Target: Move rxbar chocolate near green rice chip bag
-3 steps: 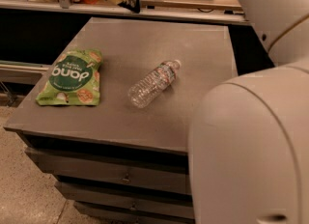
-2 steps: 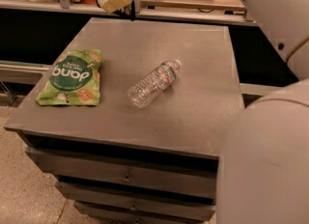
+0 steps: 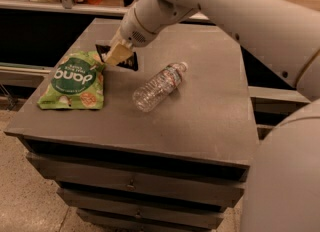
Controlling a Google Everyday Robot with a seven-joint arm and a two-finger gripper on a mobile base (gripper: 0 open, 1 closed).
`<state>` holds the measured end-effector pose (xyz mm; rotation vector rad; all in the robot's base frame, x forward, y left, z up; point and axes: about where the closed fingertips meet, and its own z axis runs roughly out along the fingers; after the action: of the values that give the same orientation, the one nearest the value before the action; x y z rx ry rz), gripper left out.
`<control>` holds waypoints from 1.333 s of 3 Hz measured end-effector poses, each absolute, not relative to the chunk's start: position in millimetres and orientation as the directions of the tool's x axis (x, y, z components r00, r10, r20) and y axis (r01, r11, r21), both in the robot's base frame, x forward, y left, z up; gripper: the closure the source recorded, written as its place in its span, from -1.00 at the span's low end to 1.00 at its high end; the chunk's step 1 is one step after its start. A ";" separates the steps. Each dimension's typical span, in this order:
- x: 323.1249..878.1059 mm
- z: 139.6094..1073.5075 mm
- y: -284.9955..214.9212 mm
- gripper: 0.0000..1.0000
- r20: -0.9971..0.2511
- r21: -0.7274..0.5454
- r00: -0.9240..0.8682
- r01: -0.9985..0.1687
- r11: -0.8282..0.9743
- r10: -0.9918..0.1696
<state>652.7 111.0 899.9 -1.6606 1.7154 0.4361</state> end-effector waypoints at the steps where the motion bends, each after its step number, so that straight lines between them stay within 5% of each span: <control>1: 639.5 865.1 124.1 1.00 -0.669 -0.169 0.058 -0.983 0.075 -0.741; 4: 635.0 832.9 138.9 -0.27 -0.672 -0.057 0.045 -0.998 -0.009 -0.739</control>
Offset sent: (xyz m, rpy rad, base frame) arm -0.0283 0.0379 -0.0734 -0.0133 0.1806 0.1758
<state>635.0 138.9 832.9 -1.8020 1.7462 0.6391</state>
